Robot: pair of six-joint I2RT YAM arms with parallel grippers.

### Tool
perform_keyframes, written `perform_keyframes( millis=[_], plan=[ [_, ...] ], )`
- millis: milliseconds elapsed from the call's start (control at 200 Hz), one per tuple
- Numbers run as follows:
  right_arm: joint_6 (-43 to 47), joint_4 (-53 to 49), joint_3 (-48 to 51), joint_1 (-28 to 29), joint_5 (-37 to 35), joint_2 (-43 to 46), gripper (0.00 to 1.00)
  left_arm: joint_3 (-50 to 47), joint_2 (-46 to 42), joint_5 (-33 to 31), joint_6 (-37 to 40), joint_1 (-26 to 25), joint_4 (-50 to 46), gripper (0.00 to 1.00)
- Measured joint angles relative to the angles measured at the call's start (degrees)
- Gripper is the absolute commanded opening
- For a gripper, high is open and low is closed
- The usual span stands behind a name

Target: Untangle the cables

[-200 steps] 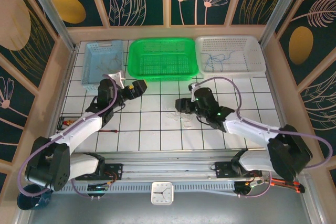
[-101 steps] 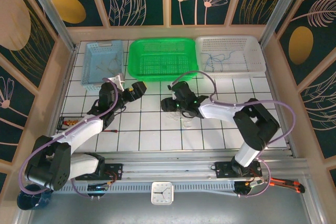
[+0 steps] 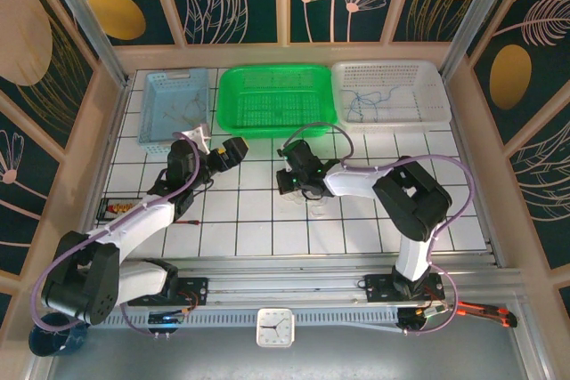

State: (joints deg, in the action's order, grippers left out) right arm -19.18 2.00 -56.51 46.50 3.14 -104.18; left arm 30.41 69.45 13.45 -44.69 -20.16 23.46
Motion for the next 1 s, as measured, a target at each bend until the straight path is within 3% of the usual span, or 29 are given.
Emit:
perform_keyframes(
  millis=[165, 550, 841, 996],
  plan=[
    [-0.2, -1.36, 0.04, 0.0, 0.13, 3.34, 0.0, -0.15, -0.2, 0.02, 0.0, 0.0, 0.57, 0.99],
    [-2.73, -1.9, 1.92, -2.32, -0.09, 27.85, 0.0, -2.14, -1.42, 2.89, 0.11, 0.0, 6.56, 0.99],
    [-4.81, -2.08, 1.9, -2.32, 0.39, 33.35, 0.0, -2.14, -2.64, 10.36, 2.84, -0.24, 12.7, 0.99],
    [-5.42, -2.16, 1.68, -2.32, 1.01, 34.69, 0.0, -2.12, -3.89, 12.24, 7.48, -4.02, 13.27, 0.98]
  ],
)
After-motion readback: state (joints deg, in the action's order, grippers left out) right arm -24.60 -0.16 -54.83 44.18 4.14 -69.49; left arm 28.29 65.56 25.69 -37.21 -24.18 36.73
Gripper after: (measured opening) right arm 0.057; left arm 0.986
